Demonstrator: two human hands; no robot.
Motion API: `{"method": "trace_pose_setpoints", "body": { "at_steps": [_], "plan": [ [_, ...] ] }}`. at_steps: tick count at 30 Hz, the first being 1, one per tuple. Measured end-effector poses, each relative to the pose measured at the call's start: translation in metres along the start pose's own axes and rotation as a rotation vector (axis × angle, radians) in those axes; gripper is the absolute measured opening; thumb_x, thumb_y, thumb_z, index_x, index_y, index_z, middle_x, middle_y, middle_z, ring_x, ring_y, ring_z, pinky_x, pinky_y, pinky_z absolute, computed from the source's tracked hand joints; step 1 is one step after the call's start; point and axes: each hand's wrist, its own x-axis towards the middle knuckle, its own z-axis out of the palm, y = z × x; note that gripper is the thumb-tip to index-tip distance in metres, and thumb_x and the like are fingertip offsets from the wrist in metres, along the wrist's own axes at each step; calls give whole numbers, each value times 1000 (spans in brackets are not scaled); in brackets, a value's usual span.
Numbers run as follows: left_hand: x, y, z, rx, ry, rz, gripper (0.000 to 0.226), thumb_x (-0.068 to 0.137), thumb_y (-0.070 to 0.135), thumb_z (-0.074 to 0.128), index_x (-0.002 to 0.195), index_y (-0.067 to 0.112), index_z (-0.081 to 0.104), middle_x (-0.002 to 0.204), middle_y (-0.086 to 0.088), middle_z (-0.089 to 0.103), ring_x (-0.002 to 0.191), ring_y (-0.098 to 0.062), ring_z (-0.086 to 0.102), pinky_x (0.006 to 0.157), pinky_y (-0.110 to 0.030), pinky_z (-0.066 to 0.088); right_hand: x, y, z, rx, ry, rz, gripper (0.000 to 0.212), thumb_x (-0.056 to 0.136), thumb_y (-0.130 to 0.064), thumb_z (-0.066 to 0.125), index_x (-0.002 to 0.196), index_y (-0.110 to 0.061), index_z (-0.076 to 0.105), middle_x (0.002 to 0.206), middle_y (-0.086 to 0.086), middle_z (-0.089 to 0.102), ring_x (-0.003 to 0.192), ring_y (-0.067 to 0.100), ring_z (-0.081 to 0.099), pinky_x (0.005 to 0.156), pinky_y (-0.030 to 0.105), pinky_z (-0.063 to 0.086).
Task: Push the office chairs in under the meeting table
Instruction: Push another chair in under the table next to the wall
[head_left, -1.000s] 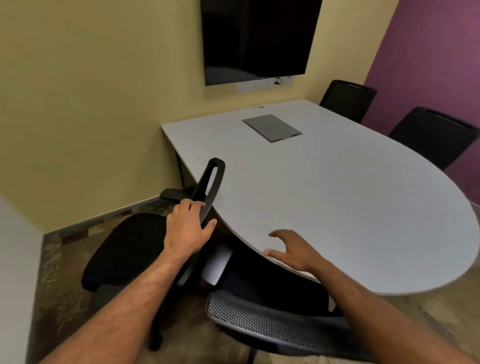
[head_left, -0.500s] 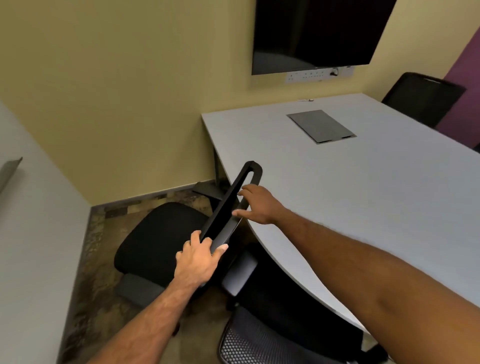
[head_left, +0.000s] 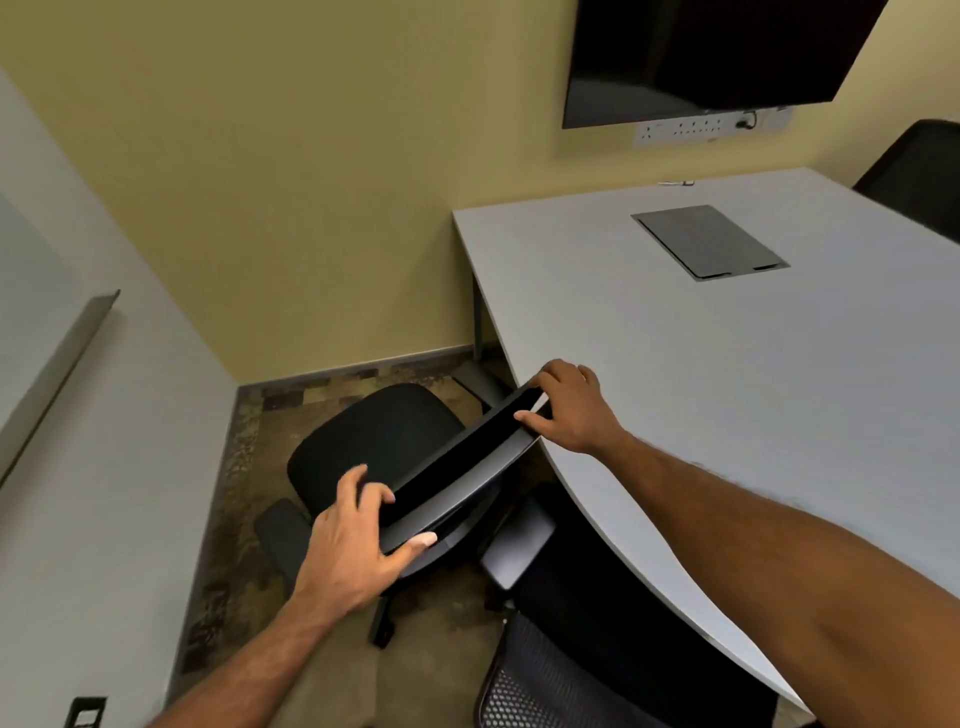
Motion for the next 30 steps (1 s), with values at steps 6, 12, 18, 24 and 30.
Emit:
{"method": "trace_pose_setpoints", "body": {
  "at_steps": [6, 12, 18, 24, 30],
  "plan": [
    [18, -9, -7, 180, -84, -68, 116, 65, 102, 14, 153, 27, 32, 157, -1, 36, 142, -23, 40, 112, -45, 40, 11, -20, 6, -11, -205, -13, 75, 89, -74, 46, 139, -19, 56, 145, 7, 51, 135, 26, 45, 116, 43, 28],
    [36, -45, -12, 178, -70, 70, 120, 62, 104, 8, 149, 28, 39, 144, 8, 53, 124, -15, 57, 97, -35, 50, 14, -36, 23, -136, -234, -6, 77, 86, -80, 26, 127, -28, 65, 129, -3, 65, 125, 18, 53, 114, 45, 20],
    [66, -78, -23, 161, -122, 148, 121, 61, 104, 9, 150, 26, 38, 144, 5, 52, 127, -19, 54, 101, -39, 48, 25, -53, 33, -152, -169, 70, 76, 86, -84, 25, 125, -32, 66, 126, -10, 66, 122, 13, 54, 114, 42, 23],
    [109, -125, -36, 156, -169, 233, 123, 58, 107, 16, 150, 29, 35, 145, 6, 50, 127, -20, 53, 103, -41, 45, 39, -81, 47, -148, -119, 170, 79, 87, -85, 23, 125, -31, 66, 124, -9, 67, 120, 14, 56, 113, 41, 26],
    [164, -167, -54, 183, -213, 332, 123, 55, 108, 19, 148, 29, 37, 141, 4, 52, 122, -21, 55, 100, -42, 47, 69, -112, 60, -158, -110, 268, 90, 80, -93, 16, 117, -30, 69, 116, -6, 69, 113, 16, 59, 108, 41, 28]
  ]
}}
